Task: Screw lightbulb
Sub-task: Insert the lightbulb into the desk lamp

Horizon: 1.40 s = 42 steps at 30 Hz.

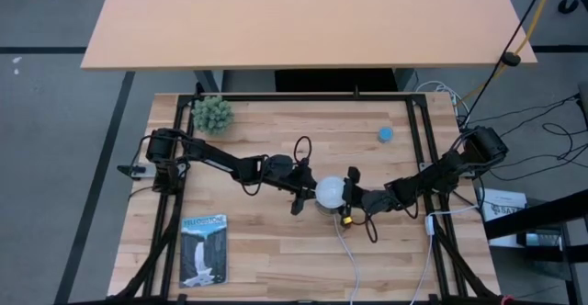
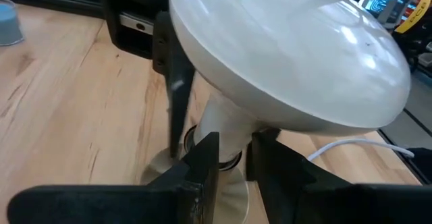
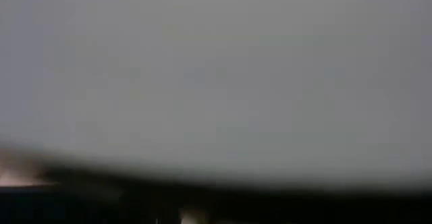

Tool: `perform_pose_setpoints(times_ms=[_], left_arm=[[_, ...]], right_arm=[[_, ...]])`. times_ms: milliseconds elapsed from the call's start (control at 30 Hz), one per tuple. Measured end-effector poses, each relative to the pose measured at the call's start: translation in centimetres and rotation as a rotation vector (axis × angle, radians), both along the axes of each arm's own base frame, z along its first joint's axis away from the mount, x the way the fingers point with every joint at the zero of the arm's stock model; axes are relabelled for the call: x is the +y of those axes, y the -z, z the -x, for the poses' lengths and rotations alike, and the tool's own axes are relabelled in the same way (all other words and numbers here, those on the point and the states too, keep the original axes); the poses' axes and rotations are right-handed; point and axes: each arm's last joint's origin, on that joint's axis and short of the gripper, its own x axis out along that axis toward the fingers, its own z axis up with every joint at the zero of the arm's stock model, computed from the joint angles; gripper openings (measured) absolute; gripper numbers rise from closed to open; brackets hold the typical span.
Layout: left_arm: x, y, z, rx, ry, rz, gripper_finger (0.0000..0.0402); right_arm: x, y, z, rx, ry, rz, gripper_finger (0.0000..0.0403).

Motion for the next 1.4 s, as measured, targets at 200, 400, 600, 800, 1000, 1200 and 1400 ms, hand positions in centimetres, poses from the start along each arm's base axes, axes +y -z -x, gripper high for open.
perform_pose_setpoints(times_ms=[200,400,600,800,1000,1200,1400], left_arm=[[0.0,0.0,0.0,-0.003,0.001,0.000,0.0096],[0.0,0.0,0.0,-0.004,0.001,0.000,0.0096],[0.0,0.0,0.0,-0.004,0.001,0.000,0.0096],[0.0,0.0,0.0,-0.003,0.001,-0.001,0.0096],[0.0,0.0,0.0,-0.003,0.001,-0.001,0.0096],[0.0,0.0,0.0,-0.003,0.001,-0.001,0.0096],[0.0,0.0,0.0,-0.002,0.016,0.007,0.0096]], right_arm=[[0.2,0.0,0.1,-0.001,0.012,0.006,0.0212],[0.7,-0.1,0.4,-0.017,0.067,0.039,0.0212],[1.5,-0.1,0.9,-0.035,0.128,0.083,0.0212],[1.9,-0.1,1.2,-0.038,0.130,0.076,0.0212],[2.1,0.0,1.3,-0.039,0.132,0.062,0.0212],[2.3,0.0,1.4,-0.044,0.127,0.049,0.0212],[2.6,0.0,1.5,-0.044,0.115,0.050,0.0212]])
